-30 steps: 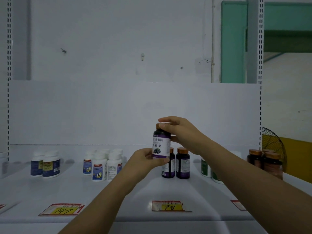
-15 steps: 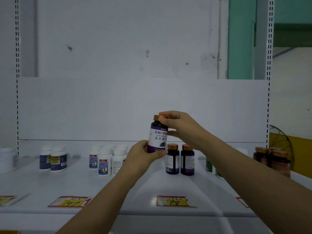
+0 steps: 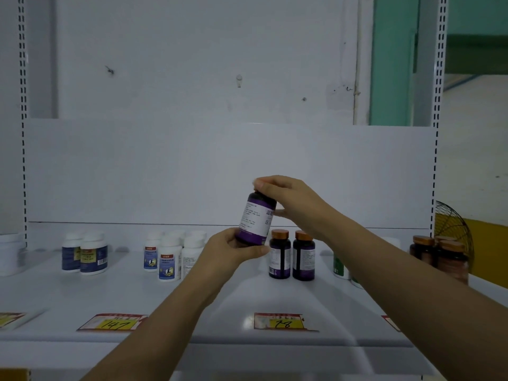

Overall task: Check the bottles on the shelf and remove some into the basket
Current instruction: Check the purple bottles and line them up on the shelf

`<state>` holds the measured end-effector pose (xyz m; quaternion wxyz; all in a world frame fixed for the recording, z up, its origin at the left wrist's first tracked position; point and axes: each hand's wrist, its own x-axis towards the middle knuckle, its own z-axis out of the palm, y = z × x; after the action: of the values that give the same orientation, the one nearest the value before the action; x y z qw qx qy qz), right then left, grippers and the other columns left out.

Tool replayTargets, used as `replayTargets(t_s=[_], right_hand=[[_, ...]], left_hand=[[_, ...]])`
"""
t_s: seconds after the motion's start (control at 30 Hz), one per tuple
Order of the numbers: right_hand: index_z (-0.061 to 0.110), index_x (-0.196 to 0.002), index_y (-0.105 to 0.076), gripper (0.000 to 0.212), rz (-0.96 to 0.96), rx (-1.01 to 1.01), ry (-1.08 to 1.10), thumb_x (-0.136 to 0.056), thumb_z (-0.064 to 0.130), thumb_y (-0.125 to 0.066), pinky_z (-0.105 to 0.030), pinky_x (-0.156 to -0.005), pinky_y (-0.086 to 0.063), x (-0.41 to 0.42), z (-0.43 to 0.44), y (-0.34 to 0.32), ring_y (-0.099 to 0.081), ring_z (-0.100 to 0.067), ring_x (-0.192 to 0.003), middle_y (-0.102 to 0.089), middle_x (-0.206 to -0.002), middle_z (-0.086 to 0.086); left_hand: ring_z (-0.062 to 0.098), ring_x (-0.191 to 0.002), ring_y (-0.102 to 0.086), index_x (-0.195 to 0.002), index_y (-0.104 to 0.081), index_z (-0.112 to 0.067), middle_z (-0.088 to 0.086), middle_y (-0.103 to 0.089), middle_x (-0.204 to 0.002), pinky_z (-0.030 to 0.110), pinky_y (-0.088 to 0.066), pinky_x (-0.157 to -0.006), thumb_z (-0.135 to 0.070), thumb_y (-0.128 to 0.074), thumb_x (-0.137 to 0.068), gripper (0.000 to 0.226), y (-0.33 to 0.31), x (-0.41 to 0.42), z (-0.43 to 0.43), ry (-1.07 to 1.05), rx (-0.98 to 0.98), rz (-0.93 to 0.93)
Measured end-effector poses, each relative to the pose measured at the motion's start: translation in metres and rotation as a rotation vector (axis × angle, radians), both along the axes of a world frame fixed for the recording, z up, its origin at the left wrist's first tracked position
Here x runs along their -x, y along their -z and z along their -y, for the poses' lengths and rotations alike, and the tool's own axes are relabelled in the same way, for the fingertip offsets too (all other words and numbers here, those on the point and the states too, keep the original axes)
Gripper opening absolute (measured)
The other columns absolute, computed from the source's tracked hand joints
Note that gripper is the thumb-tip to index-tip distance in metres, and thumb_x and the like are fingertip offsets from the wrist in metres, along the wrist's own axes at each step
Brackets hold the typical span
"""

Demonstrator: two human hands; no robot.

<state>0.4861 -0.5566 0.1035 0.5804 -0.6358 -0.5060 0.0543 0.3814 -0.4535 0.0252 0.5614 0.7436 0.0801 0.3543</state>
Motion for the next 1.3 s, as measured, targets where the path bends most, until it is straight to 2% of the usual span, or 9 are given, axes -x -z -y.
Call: replayTargets(t_s=[0.33,0.43,0.57,0.77,0.87,0.97,1.03,1.17,1.3], right_hand=[[0.020,-0.119,-0.058,0.031,-0.023,-0.035,0.043,-0.089,0.020,-0.064,-0.036,-0.096,-0.050,-0.002,0.005,0.003,-0.064,-0.013,-0.101,-0.067,-0.109,0.003],[0.019,-0.128,-0.051,0.044,-0.017,0.021,0.115,-0.088,0.034,-0.064,-0.037,-0.099,-0.047,0.002,0.002,0.010,-0.060,-0.015,-0.106,-0.062,-0.115,0.003],[0.021,-0.118,-0.057,0.042,0.056,0.042,0.236,-0.084,0.044,-0.066,-0.038,-0.094,-0.051,0.004,0.003,0.010,-0.061,-0.017,-0.102,-0.062,-0.110,0.003],[0.024,-0.131,-0.049,0.043,-0.014,0.047,0.008,-0.091,0.019,-0.062,-0.034,-0.095,-0.051,-0.002,0.014,0.008,-0.062,-0.017,-0.106,-0.060,-0.119,-0.002],[0.024,-0.131,-0.049,0.040,-0.068,0.048,-0.039,-0.092,0.019,-0.059,-0.034,-0.094,-0.050,-0.004,0.014,0.008,-0.060,-0.015,-0.108,-0.059,-0.123,-0.001],[0.023,-0.126,-0.053,0.044,0.076,0.094,0.185,-0.088,0.043,-0.062,-0.031,-0.090,-0.049,-0.003,0.009,0.007,-0.060,-0.012,-0.102,-0.060,-0.115,0.006],[0.021,-0.121,-0.057,0.041,0.115,0.062,0.264,-0.087,0.043,-0.062,-0.030,-0.088,-0.051,-0.003,0.008,0.005,-0.062,-0.014,-0.100,-0.063,-0.111,0.002],[0.024,-0.124,-0.054,0.030,0.124,0.065,0.108,-0.094,0.027,-0.057,-0.028,-0.088,-0.051,-0.008,0.012,0.005,-0.062,-0.013,-0.101,-0.064,-0.108,0.002],[0.026,-0.128,-0.051,0.035,0.050,0.054,0.059,-0.093,0.030,-0.057,-0.041,-0.103,-0.045,-0.014,0.009,0.006,-0.059,-0.015,-0.111,-0.062,-0.116,0.004]], left_hand=[[-0.007,-0.084,-0.056,-0.116,-0.054,-0.025,-0.019,-0.061,-0.094,0.006,-0.043,-0.062,-0.020,-0.071,-0.081,0.040,-0.001,-0.002,0.006,0.060,-0.059,-0.077],[-0.006,-0.081,-0.057,-0.117,-0.056,-0.018,-0.013,-0.062,-0.095,0.004,-0.044,-0.055,-0.017,-0.073,-0.079,0.043,0.004,-0.005,0.012,-0.041,-0.061,-0.037],[-0.003,-0.079,-0.057,-0.108,-0.051,-0.020,-0.011,-0.062,-0.093,0.005,-0.043,-0.052,-0.012,-0.078,-0.073,0.045,0.007,-0.009,0.018,-0.158,0.009,0.059],[-0.013,-0.075,-0.050,-0.127,-0.051,-0.024,-0.022,-0.056,-0.090,0.020,-0.038,-0.085,-0.021,-0.070,-0.082,0.049,0.002,0.000,0.019,0.041,-0.031,-0.106],[-0.012,-0.075,-0.052,-0.123,-0.054,-0.022,-0.016,-0.061,-0.098,0.012,-0.041,-0.075,-0.021,-0.072,-0.080,0.047,0.002,-0.002,0.018,0.009,-0.014,-0.082],[-0.007,-0.075,-0.053,-0.108,-0.051,-0.025,-0.016,-0.060,-0.093,0.006,-0.042,-0.059,-0.017,-0.077,-0.075,0.043,0.005,-0.007,0.022,-0.104,0.033,-0.014],[-0.004,-0.076,-0.054,-0.112,-0.049,-0.024,-0.018,-0.056,-0.088,0.007,-0.043,-0.062,-0.019,-0.077,-0.074,0.047,0.005,-0.009,0.024,-0.102,0.067,-0.001],[-0.004,-0.079,-0.052,-0.131,-0.049,-0.020,-0.016,-0.055,-0.092,0.022,-0.038,-0.085,-0.025,-0.070,-0.081,0.054,0.002,-0.007,0.022,0.005,0.011,-0.120],[-0.008,-0.074,-0.051,-0.124,-0.052,-0.018,-0.011,-0.060,-0.096,0.009,-0.042,-0.068,-0.018,-0.073,-0.079,0.049,0.002,-0.012,0.022,-0.080,0.015,-0.049]])
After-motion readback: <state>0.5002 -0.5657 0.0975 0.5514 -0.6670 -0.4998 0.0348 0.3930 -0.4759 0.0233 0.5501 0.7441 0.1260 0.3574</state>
